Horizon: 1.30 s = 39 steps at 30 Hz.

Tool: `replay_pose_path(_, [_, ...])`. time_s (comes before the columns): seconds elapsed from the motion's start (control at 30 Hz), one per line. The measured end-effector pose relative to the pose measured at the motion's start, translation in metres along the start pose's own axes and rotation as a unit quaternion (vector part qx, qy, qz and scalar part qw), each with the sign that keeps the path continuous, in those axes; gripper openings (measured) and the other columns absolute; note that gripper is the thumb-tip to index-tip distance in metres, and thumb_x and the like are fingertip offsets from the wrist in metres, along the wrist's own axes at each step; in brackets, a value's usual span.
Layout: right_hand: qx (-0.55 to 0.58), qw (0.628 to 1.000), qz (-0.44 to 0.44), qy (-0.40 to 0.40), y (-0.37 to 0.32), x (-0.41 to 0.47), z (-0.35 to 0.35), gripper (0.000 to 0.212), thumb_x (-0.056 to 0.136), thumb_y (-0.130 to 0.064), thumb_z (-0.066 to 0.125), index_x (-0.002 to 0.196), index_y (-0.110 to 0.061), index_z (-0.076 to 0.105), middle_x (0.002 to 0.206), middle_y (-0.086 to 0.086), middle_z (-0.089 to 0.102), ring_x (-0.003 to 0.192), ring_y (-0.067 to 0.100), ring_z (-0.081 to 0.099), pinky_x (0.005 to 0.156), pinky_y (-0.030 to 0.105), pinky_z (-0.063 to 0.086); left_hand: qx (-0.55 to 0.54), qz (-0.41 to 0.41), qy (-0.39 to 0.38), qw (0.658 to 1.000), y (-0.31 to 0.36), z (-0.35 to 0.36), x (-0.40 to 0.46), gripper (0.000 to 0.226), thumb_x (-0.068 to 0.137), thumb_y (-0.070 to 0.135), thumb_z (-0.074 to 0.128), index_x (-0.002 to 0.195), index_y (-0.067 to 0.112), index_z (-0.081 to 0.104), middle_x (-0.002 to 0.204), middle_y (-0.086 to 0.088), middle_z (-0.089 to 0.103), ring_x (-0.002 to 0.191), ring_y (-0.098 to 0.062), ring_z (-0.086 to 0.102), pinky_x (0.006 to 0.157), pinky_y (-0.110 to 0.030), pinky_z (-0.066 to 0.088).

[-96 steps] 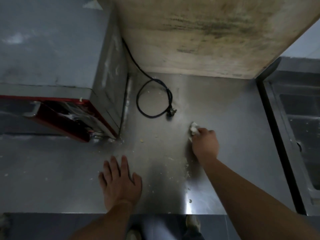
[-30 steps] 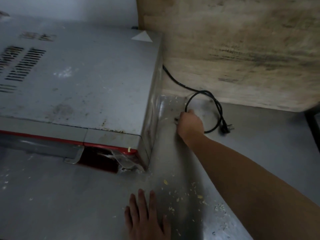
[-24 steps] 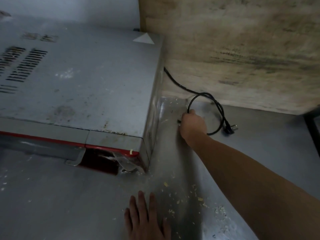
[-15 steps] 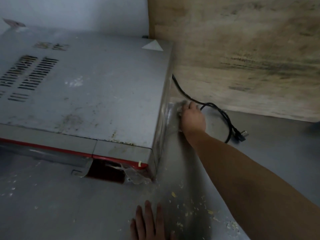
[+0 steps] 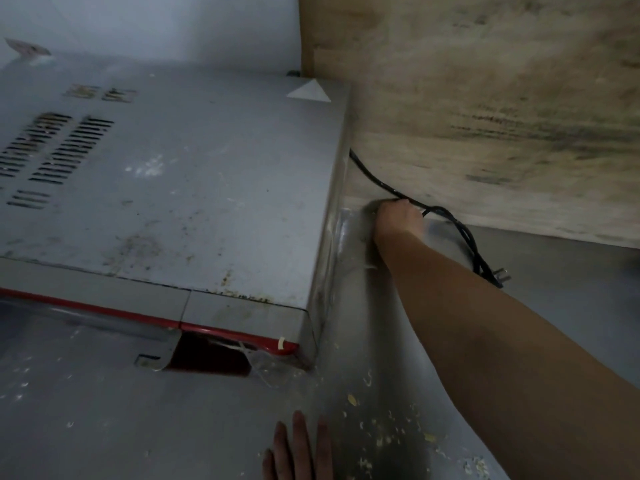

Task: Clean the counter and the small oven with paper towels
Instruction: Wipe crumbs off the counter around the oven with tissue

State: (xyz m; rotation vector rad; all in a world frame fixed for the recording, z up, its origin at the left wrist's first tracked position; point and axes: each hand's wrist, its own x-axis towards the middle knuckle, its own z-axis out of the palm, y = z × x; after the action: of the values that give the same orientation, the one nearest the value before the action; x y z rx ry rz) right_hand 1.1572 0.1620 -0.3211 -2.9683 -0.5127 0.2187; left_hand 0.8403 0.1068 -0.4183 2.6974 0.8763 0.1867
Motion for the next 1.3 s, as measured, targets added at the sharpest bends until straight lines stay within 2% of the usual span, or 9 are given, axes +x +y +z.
replay_pose_path(0.1, [-0.025, 1.000, 0.003, 0.009, -0.002, 0.000, 0.003, 0.037, 0.100, -0.003, 0.036, 0.126, -0.001, 0.063, 0.126, 0.020, 0.060, 0.116, 0.034, 0.059, 0.089, 0.039, 0.050, -0.001, 0.014, 0.008, 1.000, -0.007, 0.006, 0.000, 0.041, 0.073, 0.034, 0.056, 0.113, 0.027, 0.060, 0.104, -0.016, 0.075, 0.097, -0.038, 0.064, 0.084, -0.055, 0.046])
replay_pose_path(0.27, [-0.031, 0.998, -0.053, 0.032, -0.006, -0.009, 0.012, 0.041, 0.100, -0.008, 0.031, 0.134, -0.005, 0.053, 0.133, 0.020, 0.051, 0.120, 0.040, 0.050, 0.098, 0.046, 0.044, -0.010, 0.039, 0.027, 0.999, -0.027, 0.013, 0.000, 0.042, 0.072, 0.032, 0.056, 0.113, 0.028, 0.061, 0.103, -0.016, 0.076, 0.092, -0.038, 0.067, 0.083, -0.056, 0.047])
replay_pose_path(0.4, [0.000, 0.987, -0.159, -0.029, -0.034, -0.044, 0.023, 0.038, 0.099, -0.006, 0.035, 0.133, -0.003, 0.052, 0.136, 0.018, 0.047, 0.118, 0.037, 0.050, 0.099, 0.042, 0.042, -0.019, 0.038, 0.044, 0.998, -0.046, 0.010, 0.006, 0.032, 0.080, 0.042, 0.056, 0.109, 0.028, 0.060, 0.095, -0.015, 0.077, 0.084, -0.038, 0.068, 0.080, -0.055, 0.048])
replay_pose_path(0.57, [-0.011, 0.979, -0.194, -0.063, -0.022, -0.067, 0.027, 0.035, 0.095, -0.010, 0.048, 0.129, -0.007, 0.055, 0.127, 0.017, 0.050, 0.110, 0.038, 0.054, 0.095, 0.044, 0.047, -0.036, 0.048, 0.047, 0.997, -0.049, 0.015, 0.000, 0.050, 0.064, 0.042, 0.063, 0.112, 0.028, 0.060, 0.100, -0.017, 0.076, 0.094, -0.038, 0.063, 0.085, -0.057, 0.046])
replay_pose_path(0.77, [-0.016, 0.988, -0.154, 0.029, -0.006, -0.059, -0.002, 0.036, 0.095, -0.001, 0.044, 0.130, -0.003, 0.052, 0.129, 0.017, 0.045, 0.103, 0.037, 0.058, 0.078, 0.044, 0.049, -0.055, 0.030, 0.036, 0.997, -0.045, 0.010, 0.003, 0.044, 0.069, 0.039, 0.056, 0.111, 0.026, 0.059, 0.099, -0.018, 0.075, 0.096, -0.039, 0.061, 0.085, -0.058, 0.045])
replay_pose_path(0.9, [-0.013, 0.995, -0.086, 0.046, 0.001, -0.034, -0.005, 0.033, 0.099, -0.004, 0.036, 0.124, 0.000, 0.057, 0.132, 0.016, 0.044, 0.101, 0.037, 0.060, 0.069, 0.041, 0.043, -0.110, 0.010, 0.010, 0.994, -0.059, 0.013, -0.001, 0.045, 0.068, 0.041, 0.061, 0.111, 0.028, 0.060, 0.098, -0.015, 0.076, 0.094, -0.037, 0.062, 0.082, -0.056, 0.046])
replay_pose_path(1.1, [0.047, 0.995, -0.088, 0.010, -0.018, -0.012, 0.019, 0.038, 0.098, -0.007, 0.040, 0.132, -0.006, 0.058, 0.140, 0.017, 0.041, 0.121, 0.036, 0.048, 0.098, 0.041, 0.044, -0.102, -0.029, 0.011, 0.994, -0.070, 0.013, -0.002, 0.030, 0.086, 0.043, 0.050, 0.110, 0.028, 0.058, 0.110, -0.013, 0.073, 0.095, -0.038, 0.061, 0.084, -0.057, 0.045])
replay_pose_path(1.2, [0.088, 0.991, -0.102, -0.017, -0.023, -0.008, 0.026, 0.039, 0.093, -0.010, 0.049, 0.131, -0.012, 0.059, 0.143, 0.014, 0.042, 0.123, 0.035, 0.046, 0.102, 0.037, 0.042, -0.098, -0.052, 0.011, 0.994, -0.065, 0.011, -0.005, 0.032, 0.079, 0.037, 0.055, 0.109, 0.028, 0.059, 0.098, -0.014, 0.076, 0.092, -0.037, 0.065, 0.082, -0.055, 0.047])
replay_pose_path(1.3, [0.110, 0.982, -0.148, -0.049, -0.031, -0.010, 0.027, 0.038, 0.089, -0.012, 0.056, 0.127, -0.007, 0.060, 0.143, 0.015, 0.043, 0.120, 0.037, 0.052, 0.103, 0.033, 0.039, -0.129, -0.060, 0.005, 0.990, -0.058, 0.006, -0.008, 0.038, 0.075, 0.033, 0.055, 0.112, 0.028, 0.060, 0.102, -0.016, 0.076, 0.087, -0.042, 0.071, 0.081, -0.055, 0.048])
